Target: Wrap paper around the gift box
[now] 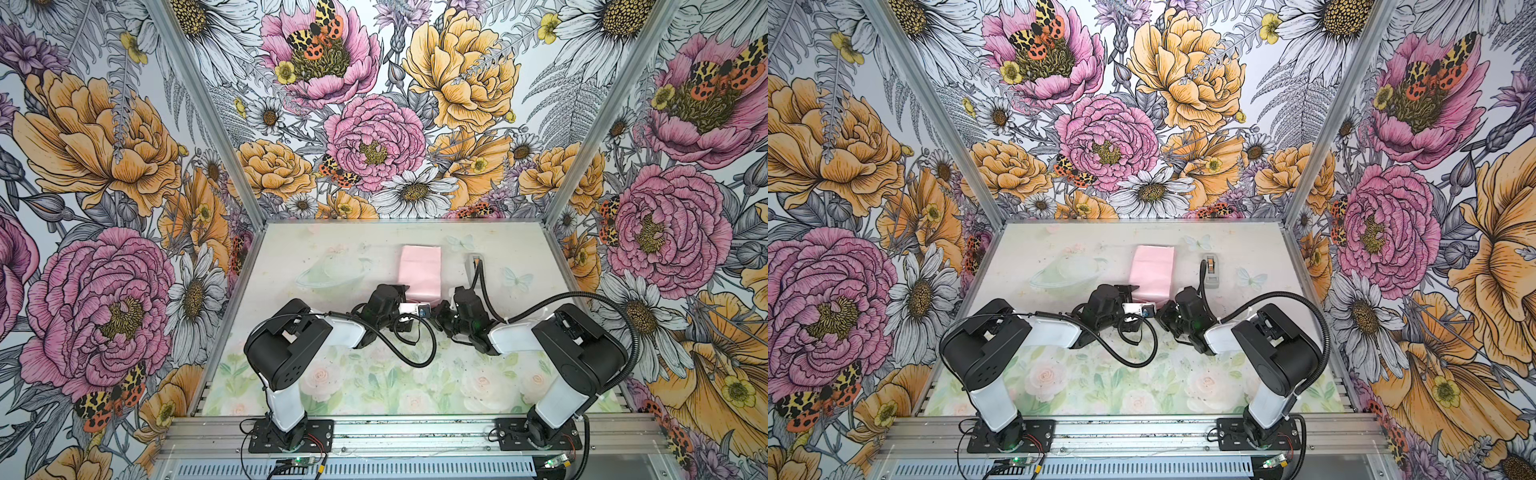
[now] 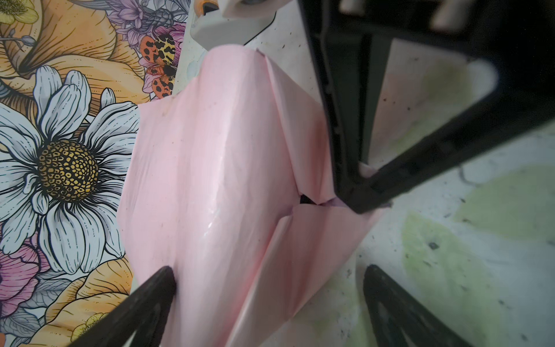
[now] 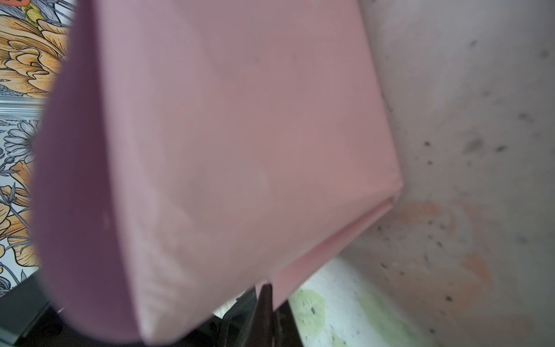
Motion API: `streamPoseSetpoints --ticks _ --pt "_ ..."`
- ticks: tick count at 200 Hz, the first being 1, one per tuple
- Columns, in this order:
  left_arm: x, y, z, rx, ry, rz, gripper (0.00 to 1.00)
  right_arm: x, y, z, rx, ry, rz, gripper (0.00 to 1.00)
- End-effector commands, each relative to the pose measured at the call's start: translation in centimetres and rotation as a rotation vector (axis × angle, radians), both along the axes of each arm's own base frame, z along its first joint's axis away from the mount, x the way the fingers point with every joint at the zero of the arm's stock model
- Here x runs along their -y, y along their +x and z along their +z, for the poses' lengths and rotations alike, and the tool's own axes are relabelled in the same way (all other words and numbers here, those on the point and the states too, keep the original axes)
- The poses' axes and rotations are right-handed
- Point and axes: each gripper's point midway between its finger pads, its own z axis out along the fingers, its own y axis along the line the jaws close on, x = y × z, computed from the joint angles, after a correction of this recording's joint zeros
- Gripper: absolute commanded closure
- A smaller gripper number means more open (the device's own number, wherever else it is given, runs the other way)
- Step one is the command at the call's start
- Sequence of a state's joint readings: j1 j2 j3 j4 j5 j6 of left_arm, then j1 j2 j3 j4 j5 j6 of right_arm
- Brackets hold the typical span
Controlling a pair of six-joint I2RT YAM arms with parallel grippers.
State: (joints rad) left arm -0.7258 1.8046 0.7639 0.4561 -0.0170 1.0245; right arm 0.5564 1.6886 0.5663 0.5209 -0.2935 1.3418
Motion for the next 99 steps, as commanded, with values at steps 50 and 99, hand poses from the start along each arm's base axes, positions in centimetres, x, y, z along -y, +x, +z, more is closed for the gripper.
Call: streamPoseSetpoints --ticks 50,99 --pt "0.0 0.1 -2.3 -0.036 0.061 0.087 0.11 -0.2 1.2 2.0 0.057 0.021 0.002 1.00" --pt "0.2 -0.1 -1.5 -0.042 0.036 0.104 0.13 0.3 1.5 2.1 0.064 0.017 -0.010 1.00"
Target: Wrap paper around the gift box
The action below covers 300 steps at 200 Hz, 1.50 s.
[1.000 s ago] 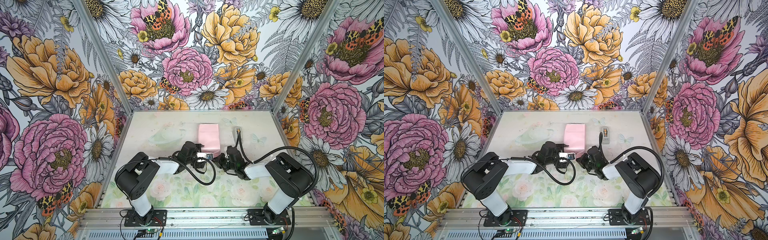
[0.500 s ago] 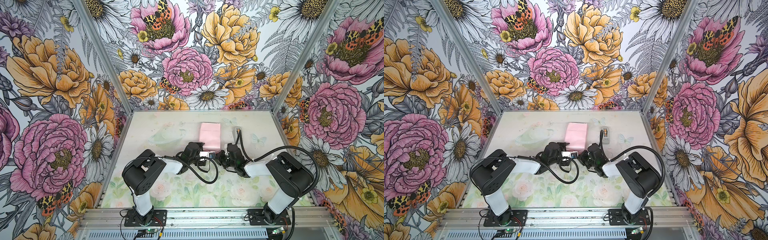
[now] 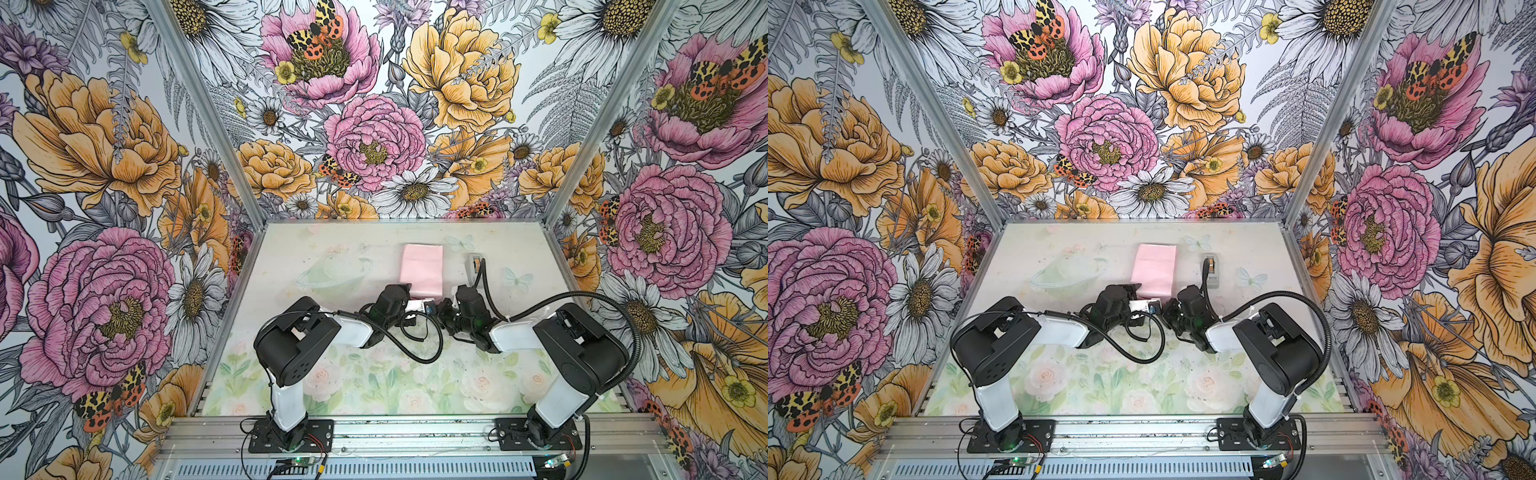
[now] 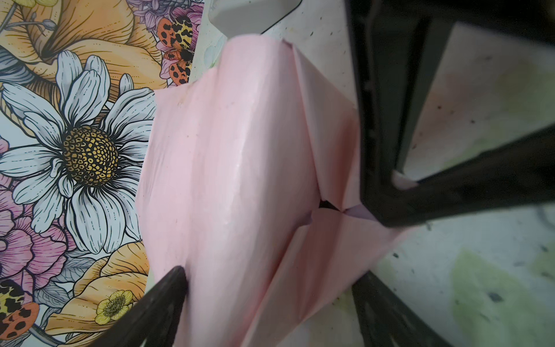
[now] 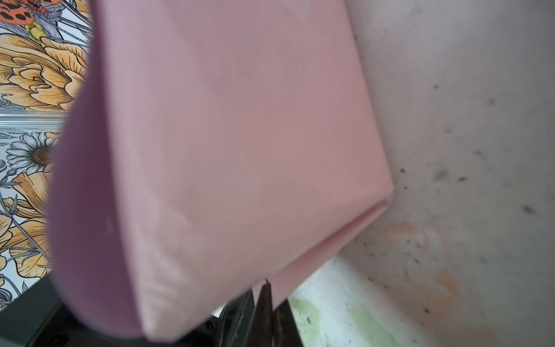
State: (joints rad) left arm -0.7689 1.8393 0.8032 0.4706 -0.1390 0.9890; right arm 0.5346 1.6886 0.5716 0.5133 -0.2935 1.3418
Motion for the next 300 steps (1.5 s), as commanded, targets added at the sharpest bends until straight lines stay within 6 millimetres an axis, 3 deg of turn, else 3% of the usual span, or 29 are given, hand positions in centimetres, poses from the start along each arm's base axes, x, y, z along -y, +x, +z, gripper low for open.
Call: streamPoseSetpoints --ticks 1,10,14,39,56,81,103,130,135,149,195,257,300 --pt "-0.5 -1.0 -1.8 -0.081 0.021 0.025 0.13 -0.3 0.9 2.0 0.066 0.017 0.012 1.00" --pt "-0.4 -1.1 -1.4 -0.096 -0.013 0.030 0.09 -0.3 0.9 1.9 0.064 0.012 0.012 1.00" --pt "-0.2 -1.1 0.4 -0.081 -0.061 0.029 0.07 -0.2 0.9 1.8 0.063 0.010 0.012 1.00" --pt "0.1 -1.4 5.2 -0.119 -0.259 0.020 0.04 -0.1 0.8 1.5 0.058 -0.001 0.014 1.00" --pt "-0.5 -0.6 8.6 -0.186 -0.385 0.057 0.03 -0.1 0.8 1.3 0.056 -0.006 0.017 1.00" --pt "-1.8 2.3 12.1 -0.316 -0.484 0.169 0.03 0.0 0.7 1.2 0.054 -0.014 0.021 1.00" --pt "-2.5 5.1 13.2 -0.440 -0.498 0.256 0.09 0.0 0.7 1.3 0.057 -0.019 0.023 1.00" --pt "-2.2 8.0 13.3 -0.550 -0.512 0.314 0.16 0.0 0.7 1.3 0.057 -0.021 0.024 1.00" --pt "-2.0 8.8 11.8 -0.584 -0.504 0.335 0.18 0.0 0.7 1.3 0.057 -0.022 0.025 1.00" --pt "-1.4 10.5 11.3 -0.611 -0.522 0.353 0.23 0.0 0.6 1.3 0.057 -0.027 0.026 1.00" --pt "0.0 16.0 8.8 -0.600 -0.535 0.446 0.21 0.2 0.5 1.1 0.051 -0.043 0.031 1.00" --pt "0.5 19.3 4.7 -0.558 -0.474 0.526 0.21 0.0 0.6 0.9 0.045 -0.048 0.035 1.00" --pt "0.9 20.3 3.8 -0.542 -0.467 0.532 0.19 0.1 0.6 0.8 0.044 -0.050 0.034 1.00"
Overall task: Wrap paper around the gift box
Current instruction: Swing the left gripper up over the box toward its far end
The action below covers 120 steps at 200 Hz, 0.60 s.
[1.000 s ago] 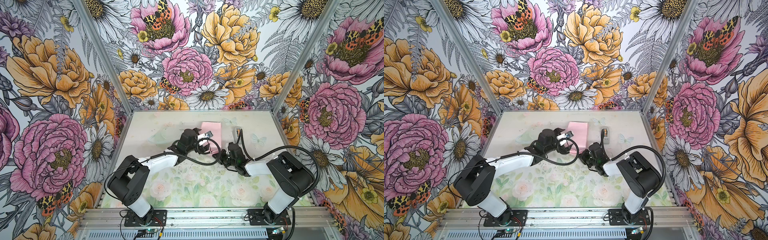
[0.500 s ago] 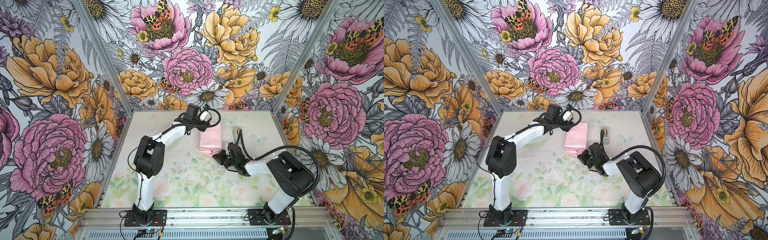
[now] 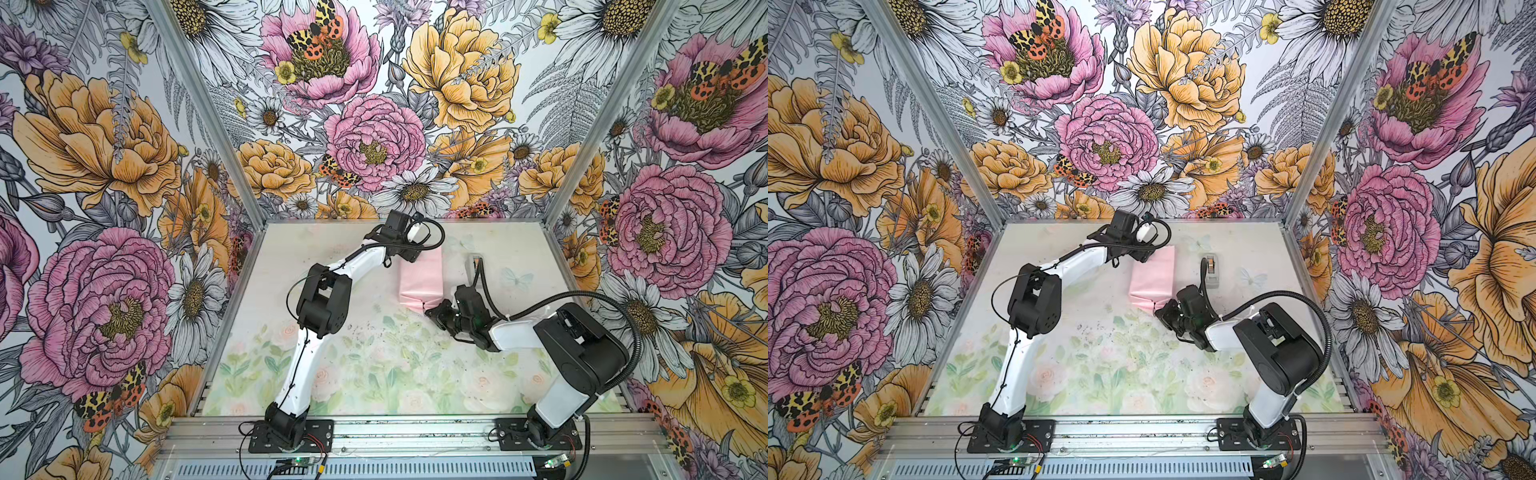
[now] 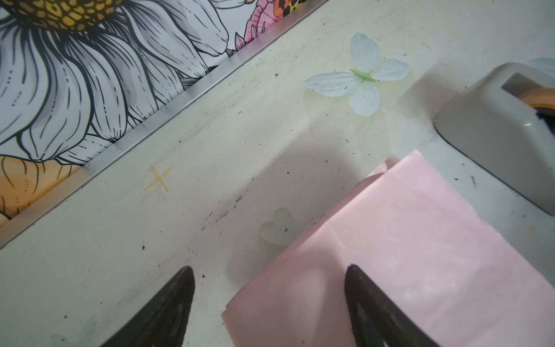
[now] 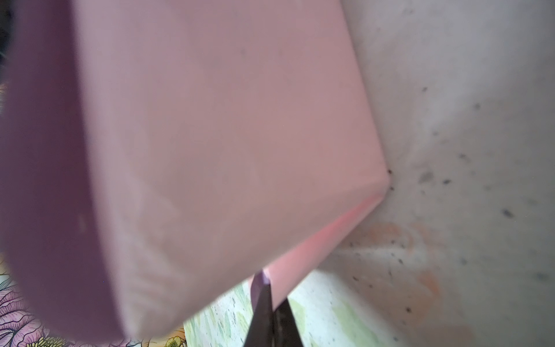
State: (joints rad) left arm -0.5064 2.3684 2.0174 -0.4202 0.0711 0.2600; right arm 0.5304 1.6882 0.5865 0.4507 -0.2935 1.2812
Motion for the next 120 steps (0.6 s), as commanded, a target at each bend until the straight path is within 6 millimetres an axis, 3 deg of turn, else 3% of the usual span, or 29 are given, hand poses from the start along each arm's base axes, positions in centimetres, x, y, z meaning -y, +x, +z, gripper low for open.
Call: streamPoseSetpoints --ticks 1,69,120 --pt "0.2 0.7 -0.2 0.016 0.018 0.021 0.19 -0.2 0.8 1.5 0.045 0.006 0.006 1.00" --pt "0.5 -0.1 -3.7 -0.038 0.137 -0.062 0.20 -0.3 1.0 1.9 0.058 0.007 0.000 1.00" --pt "0.4 -2.3 -3.9 -0.069 0.160 -0.106 0.20 -0.4 1.3 2.8 0.083 0.010 0.003 1.00"
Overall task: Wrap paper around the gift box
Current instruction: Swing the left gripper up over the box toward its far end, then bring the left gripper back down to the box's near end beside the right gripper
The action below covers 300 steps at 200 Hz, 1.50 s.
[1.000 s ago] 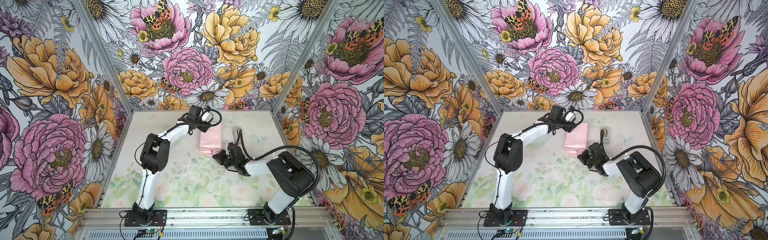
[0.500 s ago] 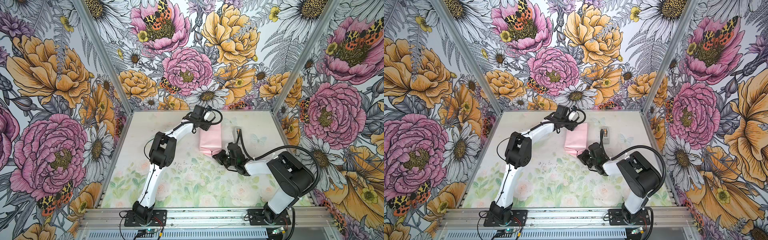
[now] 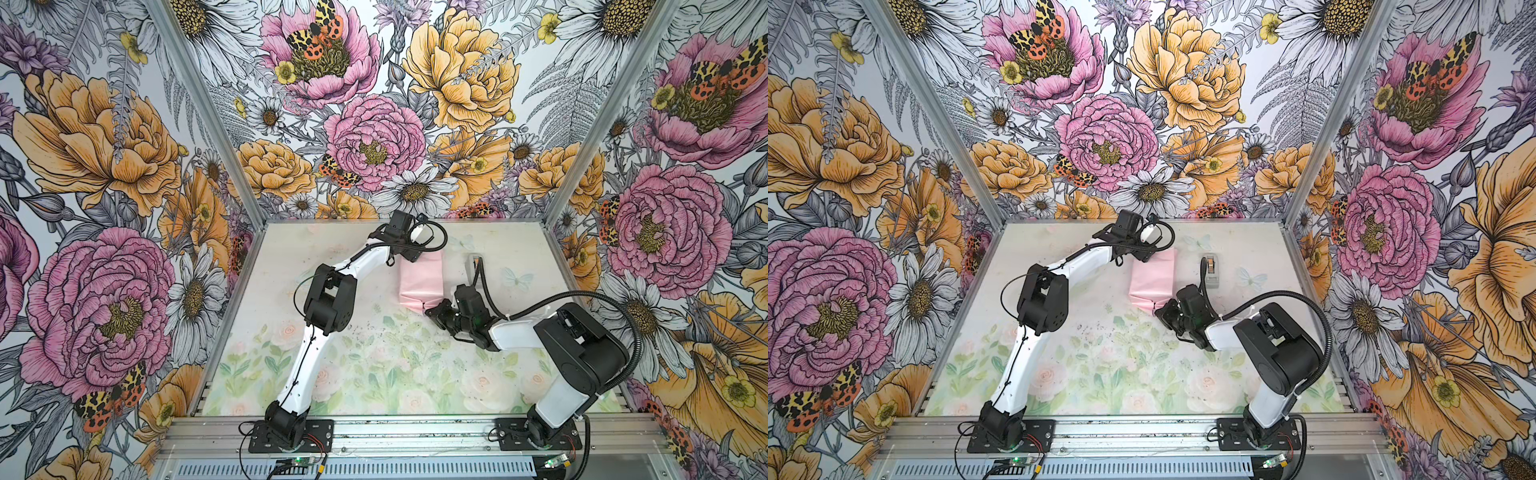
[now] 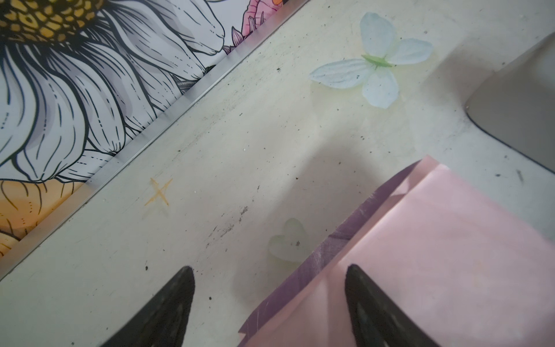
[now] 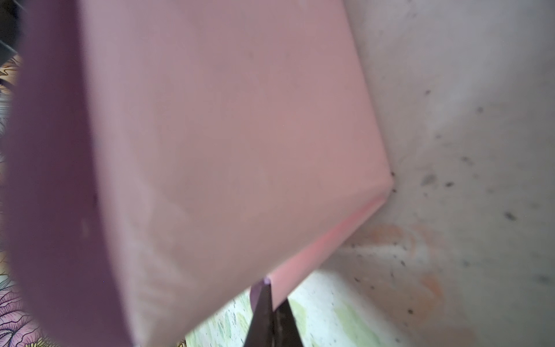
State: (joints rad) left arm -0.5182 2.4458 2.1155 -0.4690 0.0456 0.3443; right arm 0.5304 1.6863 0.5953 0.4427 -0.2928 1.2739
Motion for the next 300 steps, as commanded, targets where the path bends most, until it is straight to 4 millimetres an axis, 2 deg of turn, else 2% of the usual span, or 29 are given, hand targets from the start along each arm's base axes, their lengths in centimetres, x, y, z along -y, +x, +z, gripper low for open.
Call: streamPoseSetpoints --ticks 1,107,132,152,170,183,225,246,254,257,259,264,271,281,300 --pt "-0.3 -3.0 -2.3 -0.088 0.083 -0.051 0.20 -0.3 1.2 2.6 0.076 0.013 0.000 1.00" --pt "-1.2 -6.1 -3.2 -0.133 0.129 -0.040 0.20 0.0 0.9 3.6 0.091 0.008 0.002 1.00" --pt "-1.2 -6.6 -2.6 -0.126 0.126 -0.034 0.17 0.1 0.6 3.7 0.088 0.007 0.003 1.00" --pt "-1.1 -6.6 -0.9 -0.087 0.100 -0.030 0.14 0.2 0.3 3.8 0.087 0.006 0.002 1.00" --pt "-1.1 -6.2 1.6 -0.028 0.056 -0.021 0.10 0.3 0.3 3.8 0.088 0.006 0.001 1.00" --pt "-0.9 -6.1 3.5 0.015 0.024 -0.023 0.01 0.3 0.1 3.8 0.087 0.004 0.001 1.00" --pt "-1.9 -6.7 9.8 0.151 -0.096 -0.030 0.01 0.4 0.0 3.4 0.079 0.000 0.001 1.00" --pt "-2.3 -8.8 11.9 0.232 -0.145 -0.119 0.01 0.3 0.1 3.5 0.082 0.003 0.001 1.00" --pt "-2.3 -10.2 11.9 0.256 -0.151 -0.186 0.01 0.3 0.1 3.5 0.082 0.003 0.002 1.00" --pt "-2.3 -10.7 11.2 0.251 -0.149 -0.212 0.01 0.3 0.1 3.5 0.081 0.003 0.003 1.00" --pt "-2.3 -11.3 12.4 0.275 -0.162 -0.237 0.01 0.3 0.1 3.5 0.080 0.004 0.003 1.00" --pt "-2.2 -12.5 12.4 0.291 -0.166 -0.300 0.01 0.3 0.1 3.5 0.080 0.004 0.005 1.00" --pt "-2.1 -14.1 12.0 0.309 -0.160 -0.392 0.01 0.2 0.2 3.5 0.082 0.005 0.006 1.00" --pt "-2.1 -16.3 10.3 0.320 -0.131 -0.500 0.01 0.2 0.1 3.5 0.081 0.006 0.006 1.00" --pt "-2.4 -19.4 7.9 0.323 -0.098 -0.630 0.01 0.2 0.0 3.5 0.082 0.004 0.006 1.00"
